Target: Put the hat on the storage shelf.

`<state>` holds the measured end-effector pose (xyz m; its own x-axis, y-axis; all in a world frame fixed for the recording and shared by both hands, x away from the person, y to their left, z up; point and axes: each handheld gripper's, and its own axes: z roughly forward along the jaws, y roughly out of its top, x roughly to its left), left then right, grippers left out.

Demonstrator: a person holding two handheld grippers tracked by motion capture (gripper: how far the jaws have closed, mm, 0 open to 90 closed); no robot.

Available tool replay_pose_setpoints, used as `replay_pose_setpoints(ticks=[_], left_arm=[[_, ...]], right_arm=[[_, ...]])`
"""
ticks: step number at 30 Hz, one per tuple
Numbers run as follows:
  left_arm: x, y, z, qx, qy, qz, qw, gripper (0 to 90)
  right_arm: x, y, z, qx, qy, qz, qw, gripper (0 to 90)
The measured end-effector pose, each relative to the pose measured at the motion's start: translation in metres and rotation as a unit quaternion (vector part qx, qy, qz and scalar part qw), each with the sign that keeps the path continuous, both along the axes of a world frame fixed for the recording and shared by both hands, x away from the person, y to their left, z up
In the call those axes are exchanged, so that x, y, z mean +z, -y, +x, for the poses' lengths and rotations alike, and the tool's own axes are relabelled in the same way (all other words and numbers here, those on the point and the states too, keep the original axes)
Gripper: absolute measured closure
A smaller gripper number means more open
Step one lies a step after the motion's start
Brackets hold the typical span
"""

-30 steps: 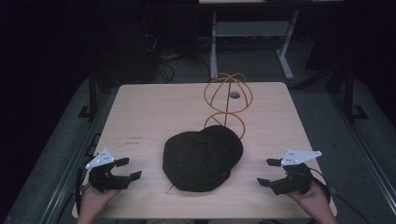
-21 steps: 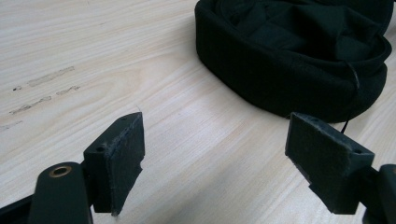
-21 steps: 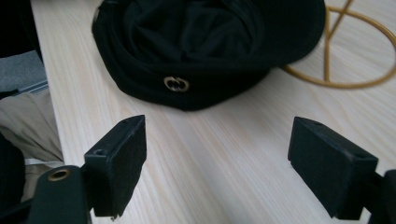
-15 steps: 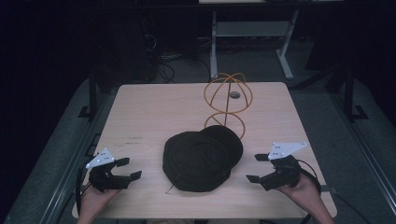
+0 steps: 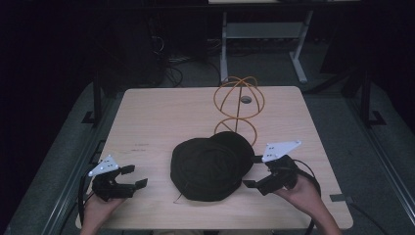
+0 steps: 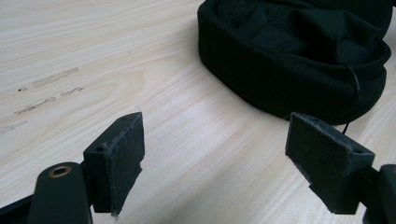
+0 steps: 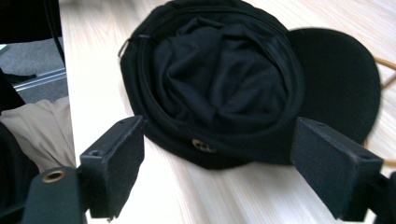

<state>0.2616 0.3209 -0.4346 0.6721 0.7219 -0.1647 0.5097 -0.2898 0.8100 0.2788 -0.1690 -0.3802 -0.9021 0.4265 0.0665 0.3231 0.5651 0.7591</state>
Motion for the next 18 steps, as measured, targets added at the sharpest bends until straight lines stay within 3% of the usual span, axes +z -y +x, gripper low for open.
replay_pose_setpoints(ticks=[5,18], left_arm=[[0.001,-0.001,0.0,-0.001,0.002,-0.001,1.0,19.2],[0.001,-0.002,0.002,-0.003,0.004,-0.013,0.9999,19.0]], right_arm=[[0.003,-0.027,0.005,0.032,0.003,-0.015,0.9994,17.0],[-0.004,-0.066,0.006,0.074,-0.008,-0.048,0.9961,23.1]])
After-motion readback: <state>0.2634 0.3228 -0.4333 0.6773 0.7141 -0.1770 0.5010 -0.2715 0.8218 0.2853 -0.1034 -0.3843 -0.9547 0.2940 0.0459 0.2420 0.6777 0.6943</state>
